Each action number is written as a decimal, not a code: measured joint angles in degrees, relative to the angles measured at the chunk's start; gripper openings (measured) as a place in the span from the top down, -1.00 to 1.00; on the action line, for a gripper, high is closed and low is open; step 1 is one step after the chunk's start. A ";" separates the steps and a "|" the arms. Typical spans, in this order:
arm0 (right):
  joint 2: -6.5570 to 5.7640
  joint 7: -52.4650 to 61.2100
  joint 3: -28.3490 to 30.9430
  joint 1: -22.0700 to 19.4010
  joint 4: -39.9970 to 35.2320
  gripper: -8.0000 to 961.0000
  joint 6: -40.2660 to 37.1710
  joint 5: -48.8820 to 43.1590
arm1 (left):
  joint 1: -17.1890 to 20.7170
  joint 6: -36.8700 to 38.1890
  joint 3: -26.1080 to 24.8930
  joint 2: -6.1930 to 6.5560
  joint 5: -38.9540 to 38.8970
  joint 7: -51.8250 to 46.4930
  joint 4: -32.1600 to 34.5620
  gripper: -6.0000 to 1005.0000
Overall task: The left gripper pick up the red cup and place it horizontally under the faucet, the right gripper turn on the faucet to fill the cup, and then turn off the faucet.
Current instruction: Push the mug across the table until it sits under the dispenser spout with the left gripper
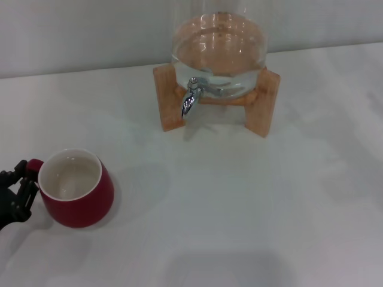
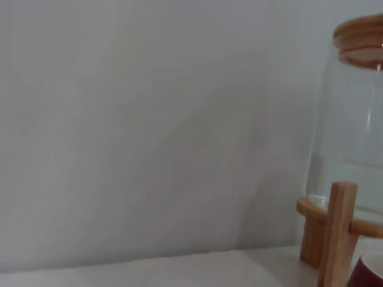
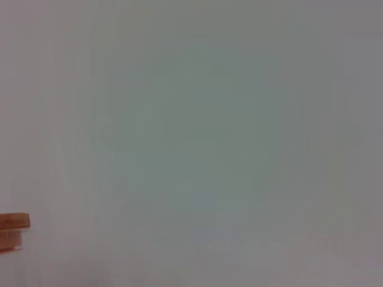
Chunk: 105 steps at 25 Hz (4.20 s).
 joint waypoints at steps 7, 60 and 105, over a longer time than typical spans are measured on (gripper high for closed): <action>0.00 -0.29 0.00 0.35 0.62 -0.66 0.12 0.00 | -0.97 0.70 -1.32 0.05 -1.41 2.99 0.02 0.62; 0.10 -1.19 -0.71 0.99 1.88 -0.66 0.65 0.00 | -17.99 18.97 -0.66 -0.32 8.52 -9.13 -4.66 0.62; 0.09 -1.62 -0.20 1.70 2.67 -0.66 1.44 0.00 | -25.95 27.12 -0.68 -0.29 16.33 -13.78 -8.32 0.67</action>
